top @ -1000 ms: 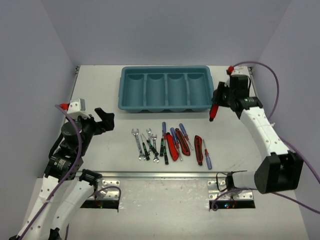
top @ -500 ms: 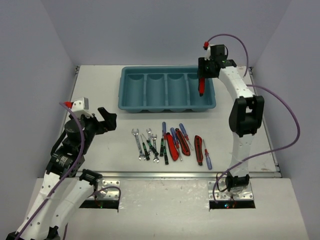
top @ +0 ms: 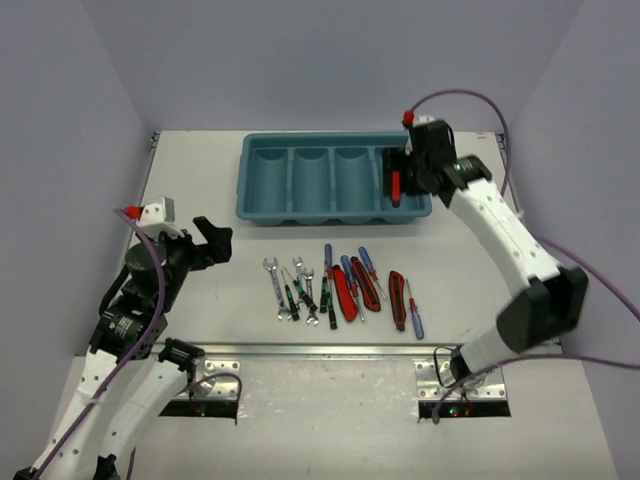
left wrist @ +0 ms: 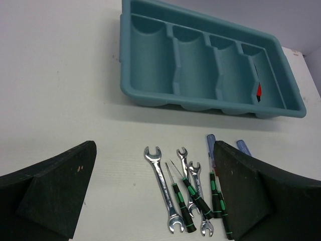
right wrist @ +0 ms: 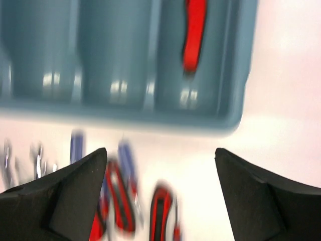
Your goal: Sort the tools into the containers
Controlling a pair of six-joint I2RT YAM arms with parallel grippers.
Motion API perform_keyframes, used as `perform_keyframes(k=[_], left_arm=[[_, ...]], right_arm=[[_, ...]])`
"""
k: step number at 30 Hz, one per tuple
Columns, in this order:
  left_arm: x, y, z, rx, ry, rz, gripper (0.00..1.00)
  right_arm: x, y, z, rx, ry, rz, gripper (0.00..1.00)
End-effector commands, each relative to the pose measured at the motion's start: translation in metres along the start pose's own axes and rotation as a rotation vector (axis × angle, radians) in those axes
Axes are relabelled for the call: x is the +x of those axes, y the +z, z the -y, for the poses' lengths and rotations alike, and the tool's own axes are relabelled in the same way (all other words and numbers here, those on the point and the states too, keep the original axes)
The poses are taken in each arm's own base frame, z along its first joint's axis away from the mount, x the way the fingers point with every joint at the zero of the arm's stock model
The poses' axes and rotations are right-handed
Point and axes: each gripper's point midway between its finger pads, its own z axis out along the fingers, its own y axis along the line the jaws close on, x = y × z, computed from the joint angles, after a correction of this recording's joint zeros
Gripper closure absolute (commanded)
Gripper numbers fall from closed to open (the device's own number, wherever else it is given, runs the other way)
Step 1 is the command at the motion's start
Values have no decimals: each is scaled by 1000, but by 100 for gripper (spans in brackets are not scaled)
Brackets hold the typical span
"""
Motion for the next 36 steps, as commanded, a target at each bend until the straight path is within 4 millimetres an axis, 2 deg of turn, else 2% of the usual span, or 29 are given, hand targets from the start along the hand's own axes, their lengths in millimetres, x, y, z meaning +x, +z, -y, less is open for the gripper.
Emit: perform_keyframes(k=[1, 2, 3, 4, 5, 6, 7, 8, 9, 10, 11, 13, 19, 27, 36], left_arm=[[-10, 2, 9, 34, -17, 37, 0], [-8, 3, 10, 36, -15, 30, 0], [-7, 4, 10, 37, -14, 24, 0], [-6, 5, 11, 43, -11, 17, 0], [-3, 6, 14, 55, -6, 6, 0], [-3, 7, 14, 56, -5, 6, 0], [0, 10, 15, 62, 1, -11, 0], [0, 10, 16, 66, 1, -11, 0], [3, 12, 16, 63, 8, -24, 0], [3, 12, 16, 63, 8, -26, 0], [3, 12, 16, 63, 9, -27, 0], [4, 12, 16, 63, 8, -28, 0], [3, 11, 16, 66, 8, -24, 0], [5, 11, 21, 86, 12, -32, 0], [6, 11, 27, 124, 22, -38, 0]], right_arm=[[98, -33, -16, 5, 88, -60, 17], [132, -35, -19, -2, 91, -106, 19], [149, -37, -25, -24, 94, -118, 21], [180, -38, -28, -41, 87, -166, 24], [187, -48, -41, -95, 96, -150, 26], [197, -49, -43, -107, 82, -153, 27], [215, -51, -42, -89, 87, -171, 31], [214, -51, -41, -78, 103, -167, 31], [240, -49, -36, -55, 93, -215, 34], [242, -49, -38, -58, 84, -220, 34], [257, -47, -37, -48, 93, -254, 36], [272, -43, -42, -42, 68, -285, 37], [291, -30, -36, 24, 48, -335, 46], [311, -18, -36, 41, 15, -400, 50], [335, -9, -22, 111, -10, -451, 50]])
